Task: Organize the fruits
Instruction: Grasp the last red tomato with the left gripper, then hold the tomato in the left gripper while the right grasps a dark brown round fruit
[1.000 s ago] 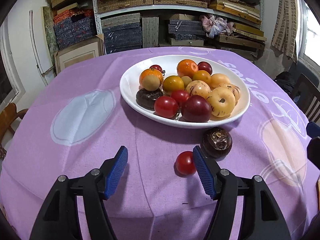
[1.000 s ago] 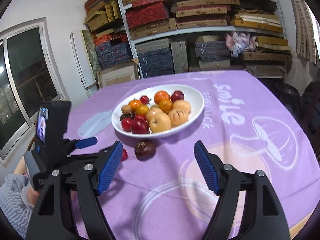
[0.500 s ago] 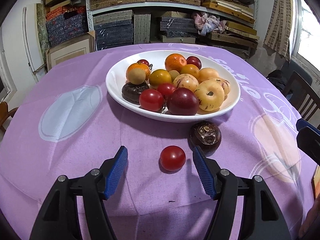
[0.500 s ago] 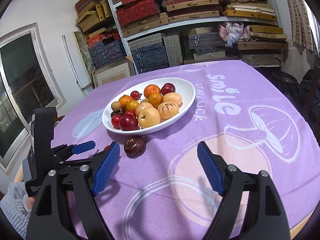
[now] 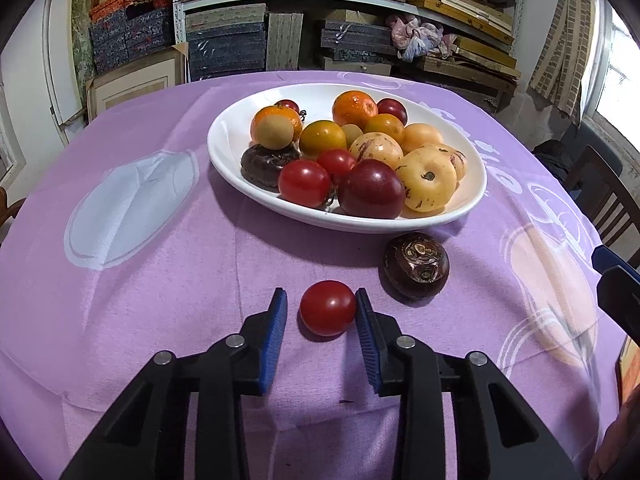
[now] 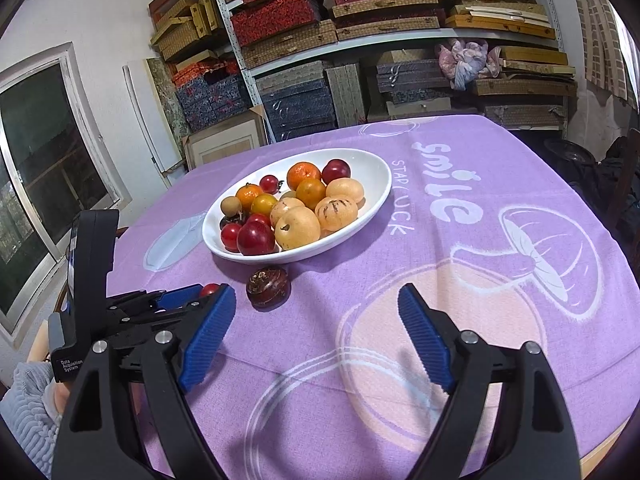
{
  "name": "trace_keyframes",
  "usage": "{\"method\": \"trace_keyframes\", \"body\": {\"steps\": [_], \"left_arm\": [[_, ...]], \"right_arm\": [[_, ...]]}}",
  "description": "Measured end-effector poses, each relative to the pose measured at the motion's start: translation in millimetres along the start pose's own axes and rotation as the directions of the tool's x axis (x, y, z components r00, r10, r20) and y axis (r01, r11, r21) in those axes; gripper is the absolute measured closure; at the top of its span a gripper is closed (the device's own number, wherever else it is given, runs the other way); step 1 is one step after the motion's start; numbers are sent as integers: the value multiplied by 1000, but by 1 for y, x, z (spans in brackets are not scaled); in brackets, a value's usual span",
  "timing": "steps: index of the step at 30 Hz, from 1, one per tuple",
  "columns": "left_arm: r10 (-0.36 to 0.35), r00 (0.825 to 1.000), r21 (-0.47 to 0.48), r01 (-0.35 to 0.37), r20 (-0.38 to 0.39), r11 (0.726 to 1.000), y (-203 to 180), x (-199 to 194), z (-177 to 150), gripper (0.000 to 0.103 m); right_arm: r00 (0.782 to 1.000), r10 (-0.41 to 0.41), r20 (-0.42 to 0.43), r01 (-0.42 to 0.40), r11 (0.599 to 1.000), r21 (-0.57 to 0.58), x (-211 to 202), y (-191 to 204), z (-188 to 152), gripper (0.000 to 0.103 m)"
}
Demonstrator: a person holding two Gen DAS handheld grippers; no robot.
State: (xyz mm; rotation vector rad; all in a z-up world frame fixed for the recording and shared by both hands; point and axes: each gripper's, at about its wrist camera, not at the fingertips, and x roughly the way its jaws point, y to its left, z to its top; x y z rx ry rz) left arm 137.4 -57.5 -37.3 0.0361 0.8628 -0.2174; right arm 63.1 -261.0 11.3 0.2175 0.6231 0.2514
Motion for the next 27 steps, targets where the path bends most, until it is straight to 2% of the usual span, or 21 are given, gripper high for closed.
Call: {"method": "trace_keyframes", "body": {"steps": [4, 7, 13, 19, 21, 24, 27], "left_arm": [[3, 999, 6, -4, 33, 1000, 1, -6, -2, 76], [66, 994, 34, -69, 90, 997, 0, -18, -3, 76], [139, 983, 41, -145, 116, 989, 17, -41, -15, 77], [191, 971, -18, -191, 140, 981, 45, -61, -29, 77], [195, 970, -40, -191, 148, 981, 52, -63, -32, 76], [165, 978, -70, -157, 131, 985, 59, -64, -33, 76], [174, 974, -81, -163, 147, 983, 63, -67, -35, 76]], "right_arm": [[1000, -3, -18, 3, 1000, -6, 6, 1, -3, 21], [1000, -6, -30, 6, 1000, -16, 9, 2, -5, 21], [999, -23, -34, 22, 999, -31, 12, 3, -7, 21], [998, -58, -28, 57, 997, -44, 15, 5, -12, 21], [996, -75, -39, 74, 996, -44, 18, 8, -14, 21], [995, -76, -70, 73, 997, -41, 24, 14, -12, 21], [993, -67, -97, 63, 997, -42, 31, 26, -9, 21]]}}
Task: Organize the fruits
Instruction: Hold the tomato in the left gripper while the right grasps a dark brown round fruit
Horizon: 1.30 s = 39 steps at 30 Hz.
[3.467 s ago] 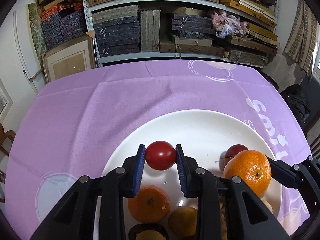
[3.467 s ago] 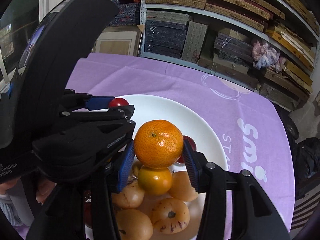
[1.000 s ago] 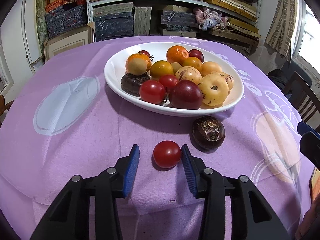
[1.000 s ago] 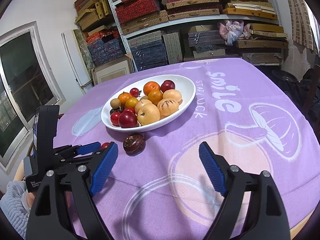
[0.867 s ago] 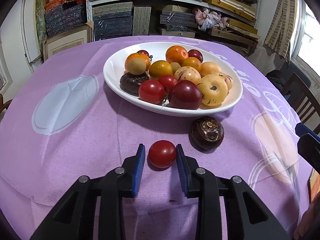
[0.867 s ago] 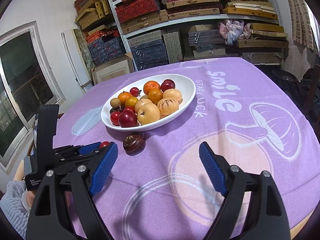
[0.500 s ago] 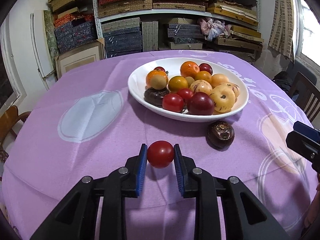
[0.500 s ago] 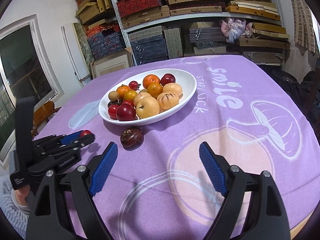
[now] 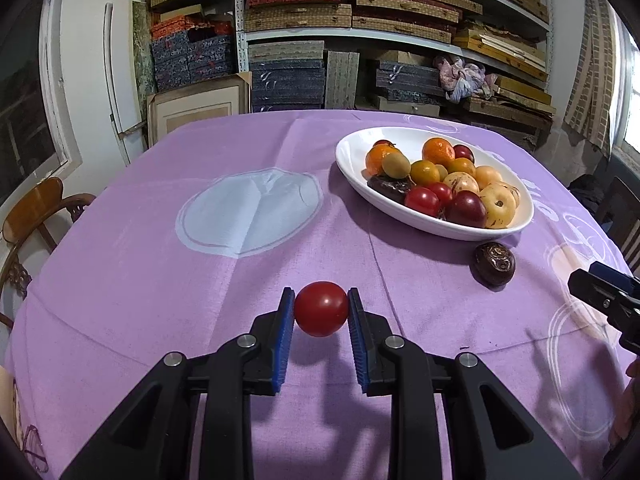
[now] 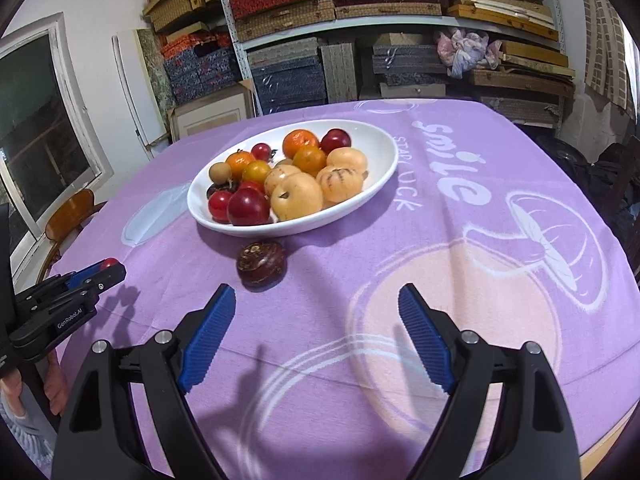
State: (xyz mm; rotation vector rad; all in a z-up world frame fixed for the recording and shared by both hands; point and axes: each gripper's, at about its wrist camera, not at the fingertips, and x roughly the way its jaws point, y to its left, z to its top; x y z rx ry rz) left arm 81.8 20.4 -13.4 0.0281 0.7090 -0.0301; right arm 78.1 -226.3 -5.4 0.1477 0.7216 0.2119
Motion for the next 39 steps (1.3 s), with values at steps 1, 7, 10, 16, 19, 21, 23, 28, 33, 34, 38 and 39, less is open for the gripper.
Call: {"method": "trace_keyframes", "body": {"steps": [1, 7, 10, 16, 19, 21, 23, 28, 33, 34, 38, 39], "left_arm": [[5, 1000, 0, -5, 3, 1000, 1, 0, 0, 76], [-3, 1000, -27, 3, -9, 1000, 5, 4, 1, 76], [-8, 1000, -35, 7, -18, 999, 7, 5, 1, 76], [-7, 1000, -49, 5, -29, 999, 10, 8, 3, 76], [-6, 1000, -51, 4, -31, 999, 10, 8, 2, 76], [-6, 999, -51, 4, -32, 999, 10, 8, 2, 76], [-7, 999, -53, 5, -35, 999, 11, 9, 3, 76], [-8, 999, -55, 6, -36, 998, 11, 10, 4, 76], [-11, 999, -50, 9, -38, 999, 11, 11, 4, 76], [-12, 999, -51, 10, -38, 999, 11, 11, 4, 76], [-20, 999, -55, 18, -39, 998, 11, 11, 4, 76], [-23, 999, -55, 21, -36, 998, 11, 11, 4, 76]], "right_arm": [[1000, 4, -7, -4, 1000, -1, 3, 5, 2, 21], [999, -29, -45, 25, 997, -76, 23, 39, 14, 21], [997, -40, -60, 35, 996, -85, 32, 46, 13, 21], [993, -80, -90, 69, 991, -118, 53, 55, 11, 21], [991, -99, -95, 86, 988, -130, 62, 56, 12, 21], [989, -103, -103, 90, 988, -128, 69, 55, 15, 22], [987, -95, -130, 78, 988, -133, 78, 55, 17, 36], [983, -86, -164, 65, 989, -132, 90, 54, 21, 51], [982, -86, -169, 61, 987, -151, 93, 55, 21, 61], [982, -81, -170, 55, 987, -152, 93, 55, 21, 61], [983, -56, -173, 28, 986, -162, 83, 54, 12, 61], [984, -44, -174, 16, 987, -162, 78, 54, 7, 61]]}}
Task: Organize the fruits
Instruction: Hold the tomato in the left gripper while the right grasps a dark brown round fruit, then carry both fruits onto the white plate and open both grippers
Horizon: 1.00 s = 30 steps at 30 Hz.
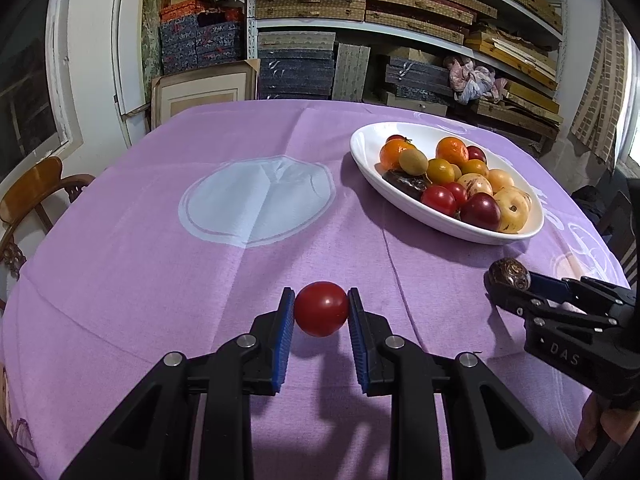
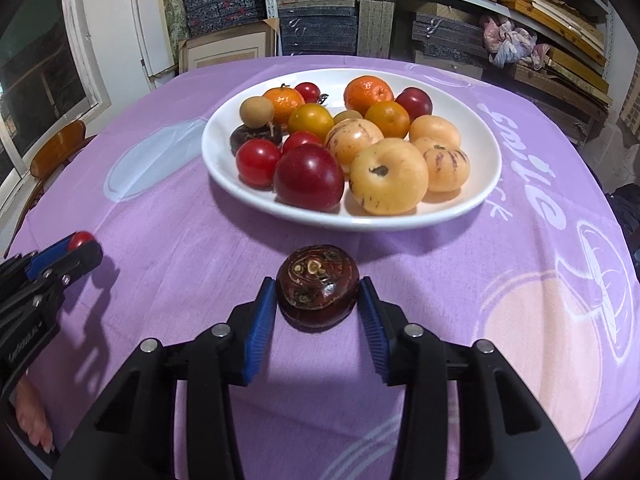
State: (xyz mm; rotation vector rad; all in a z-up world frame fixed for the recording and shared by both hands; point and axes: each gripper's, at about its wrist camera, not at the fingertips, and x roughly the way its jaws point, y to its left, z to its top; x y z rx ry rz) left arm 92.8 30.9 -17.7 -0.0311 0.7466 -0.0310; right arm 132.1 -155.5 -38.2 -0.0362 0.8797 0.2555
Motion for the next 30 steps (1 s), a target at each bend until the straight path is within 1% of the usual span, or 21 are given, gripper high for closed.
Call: {"method": "trace_keyframes", "body": {"steps": [4, 6, 8, 10, 13, 15, 17, 20, 22, 26, 30], "left_arm": [[-5, 1000, 26, 5, 17, 1000, -5, -5, -3, 76], [-25, 1000, 32, 25, 17, 999, -9, -9, -2, 76], [-49, 999, 18, 49, 17, 999, -12, -13, 2, 76], [-59, 998, 17, 59, 18, 998, -16, -15, 11, 76], [-47, 998, 41, 46, 38, 998, -25, -15, 37, 76], [-41, 998, 68, 38, 48, 997, -35, -13, 62, 76], [-28, 997, 92, 21, 72, 996, -45, -11, 87, 76], [-32, 995, 115, 21, 95, 993, -62, -3, 119, 76], [-48, 994, 113, 37, 94, 993, -73, 9, 139, 76], [-56, 997, 101, 51, 51, 994, -91, 47, 164, 76], [-40, 999, 103, 39, 1, 994, -100, 88, 173, 76]], "right_arm": [[999, 41, 14, -40, 999, -19, -27, 1, -28, 61], [998, 58, 22, -58, 998, -6, -41, -2, -40, 61], [998, 54, 45, -54, 999, -3, -56, -9, -43, 61], [995, 43, 85, -44, 999, 3, -74, -17, -34, 61], [986, 28, 163, -31, 999, 19, -99, -31, -5, 61], [978, 9, 211, -15, 1000, 25, -110, -38, 20, 61], [973, 5, 233, -13, 999, 35, -115, -45, 44, 61], [968, -23, 249, 17, 999, 29, -109, -53, 79, 61], [971, -34, 236, 30, 999, 22, -95, -56, 94, 61], [981, -42, 190, 42, 999, 1, -59, -59, 109, 61], [988, -27, 153, 28, 1000, -5, -28, -61, 115, 61]]}}
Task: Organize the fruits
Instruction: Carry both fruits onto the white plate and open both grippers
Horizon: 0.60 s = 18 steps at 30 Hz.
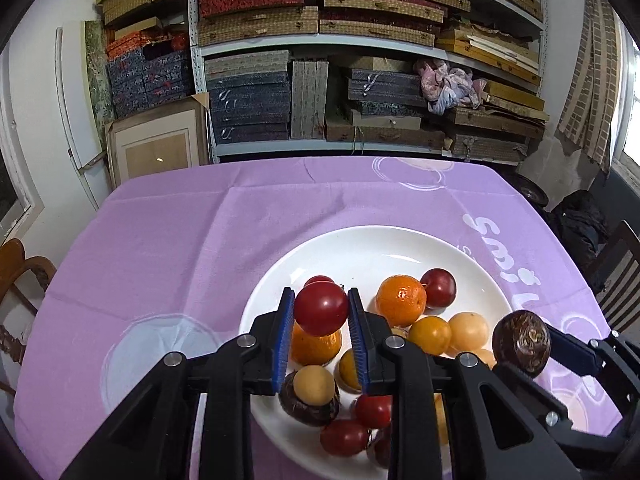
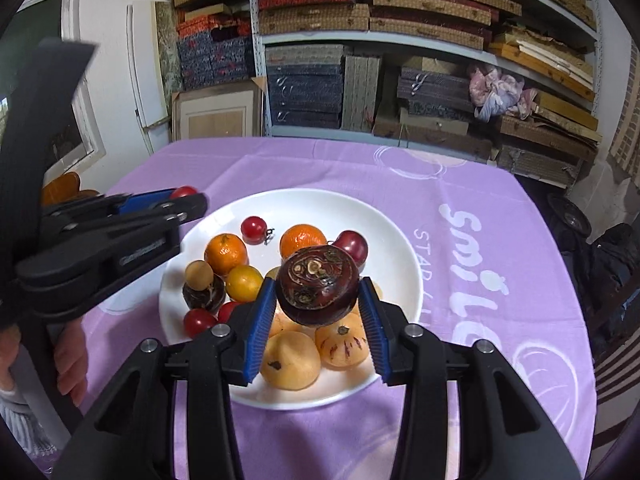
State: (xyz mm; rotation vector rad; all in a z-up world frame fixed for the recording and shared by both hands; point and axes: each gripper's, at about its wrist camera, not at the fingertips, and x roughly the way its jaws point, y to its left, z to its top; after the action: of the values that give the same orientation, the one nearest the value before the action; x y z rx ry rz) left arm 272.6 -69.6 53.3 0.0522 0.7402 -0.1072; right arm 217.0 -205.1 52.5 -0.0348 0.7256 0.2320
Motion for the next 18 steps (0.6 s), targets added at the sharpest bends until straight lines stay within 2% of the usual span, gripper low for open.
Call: {"method": "trace_keyframes", "body": {"steps": [4, 9, 14, 17, 18], "left_arm": [[-15, 999, -3, 14, -53, 1000, -3, 31, 1, 76], [-33, 997, 9, 34, -69, 999, -11, 49, -2, 76], [-22, 997, 26, 24, -76, 999, -14, 58, -7, 75], [-24, 997, 20, 25, -78, 999, -13, 59, -7, 61], [-20, 997, 22, 21, -70, 1000, -12, 57, -6, 59]], "right_arm": [[1000, 6, -24, -6, 1000, -7, 22, 0, 1, 61], [999, 6, -53, -6, 1000, -6, 41, -2, -1, 61], [998, -4, -61, 3, 1000, -11, 50, -4, -6, 60], [999, 1, -52, -1, 1000, -3, 48, -6, -3, 56], [999, 0, -46, 0, 1000, -4, 46, -7, -2, 56]]}}
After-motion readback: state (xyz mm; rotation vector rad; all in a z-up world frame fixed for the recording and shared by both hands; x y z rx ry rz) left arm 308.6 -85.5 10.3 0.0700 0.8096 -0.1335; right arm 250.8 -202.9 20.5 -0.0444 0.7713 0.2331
